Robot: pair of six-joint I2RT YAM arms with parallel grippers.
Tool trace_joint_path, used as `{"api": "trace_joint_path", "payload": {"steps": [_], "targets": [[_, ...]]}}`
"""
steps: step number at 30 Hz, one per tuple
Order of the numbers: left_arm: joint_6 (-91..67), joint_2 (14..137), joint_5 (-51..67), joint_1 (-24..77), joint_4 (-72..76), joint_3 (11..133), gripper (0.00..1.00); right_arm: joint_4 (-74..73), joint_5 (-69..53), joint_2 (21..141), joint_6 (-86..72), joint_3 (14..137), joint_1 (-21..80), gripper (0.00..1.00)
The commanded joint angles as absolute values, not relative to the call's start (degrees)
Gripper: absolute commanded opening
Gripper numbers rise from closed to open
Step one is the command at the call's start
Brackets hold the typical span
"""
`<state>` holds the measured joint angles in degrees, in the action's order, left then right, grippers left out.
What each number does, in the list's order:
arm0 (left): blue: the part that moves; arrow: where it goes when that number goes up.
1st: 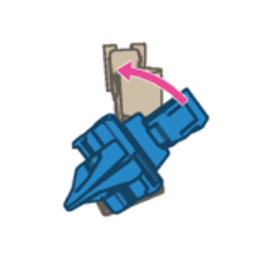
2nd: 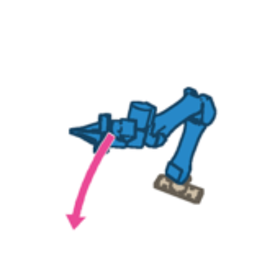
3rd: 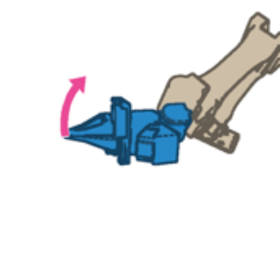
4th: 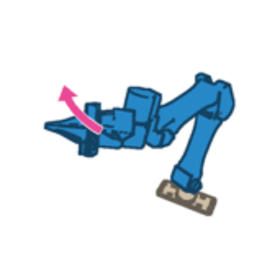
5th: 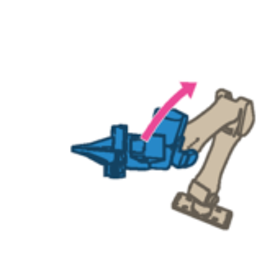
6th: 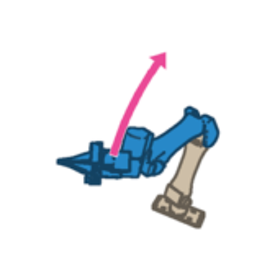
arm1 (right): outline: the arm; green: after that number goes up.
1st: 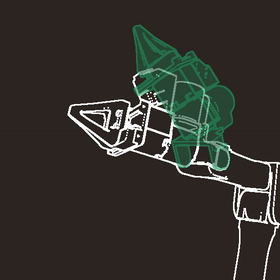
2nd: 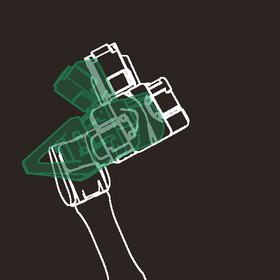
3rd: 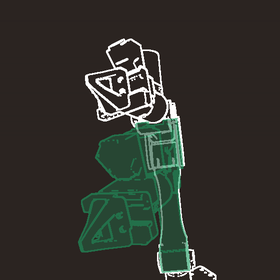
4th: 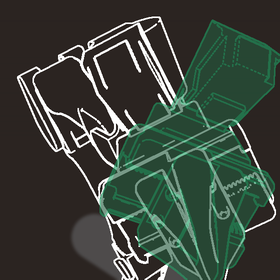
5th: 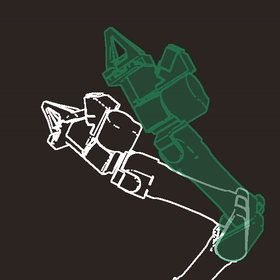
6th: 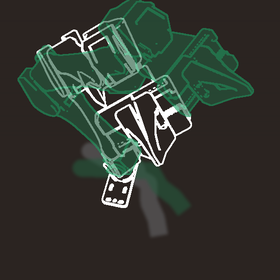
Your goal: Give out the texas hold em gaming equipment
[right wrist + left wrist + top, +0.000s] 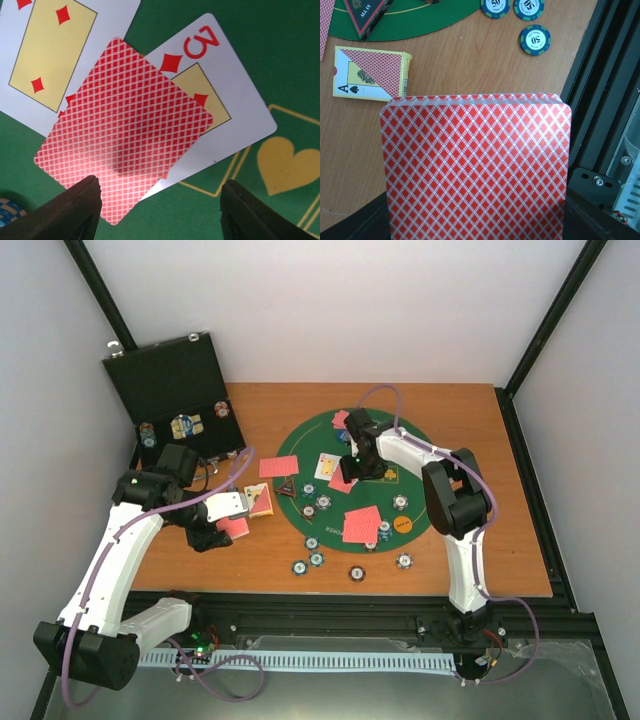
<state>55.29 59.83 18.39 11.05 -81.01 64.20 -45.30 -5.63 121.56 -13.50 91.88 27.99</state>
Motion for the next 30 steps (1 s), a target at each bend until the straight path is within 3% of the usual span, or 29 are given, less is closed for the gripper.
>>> {"api": "trace_joint_path", "payload": {"steps": [1,5,7,10,13,22,30], "targets": [[55.9,59.7,19.1,11.3,-80.6,64.4,0.27,-44.0,-4.3,120.9,-14.9,92.5,30.4,0.62],[55.7,59.8,19.2,11.3,-80.7,64.4,0.27,-43.9,-3.6,120.5,-15.8,92.7,31.7,0.47],[55.7,59.6,19.1,11.3,-80.7,64.5,0.27,-43.7,-3.6,120.4,-16.3,92.7,31.8,0.45],[55.9,59.4,18.8,11.3,-80.9,64.5,0.27,-44.6,-2.2,121.4,-16.3,93.7,31.8,0.59],[56.0,59.3,18.5,11.3,-81.1,64.6,0.27,-45.7,-0.2,122.4,-15.5,94.9,31.8,0.65],[56.2,59.6,18.2,11.3,-81.3,65.2,0.27,-47.7,-1.4,126.7,-13.3,100.2,31.8,0.75],[56.3,60.0,18.6,11.3,-81.1,65.2,0.27,-48.6,0.1,129.2,-16.4,101.7,32.1,0.79]]}}
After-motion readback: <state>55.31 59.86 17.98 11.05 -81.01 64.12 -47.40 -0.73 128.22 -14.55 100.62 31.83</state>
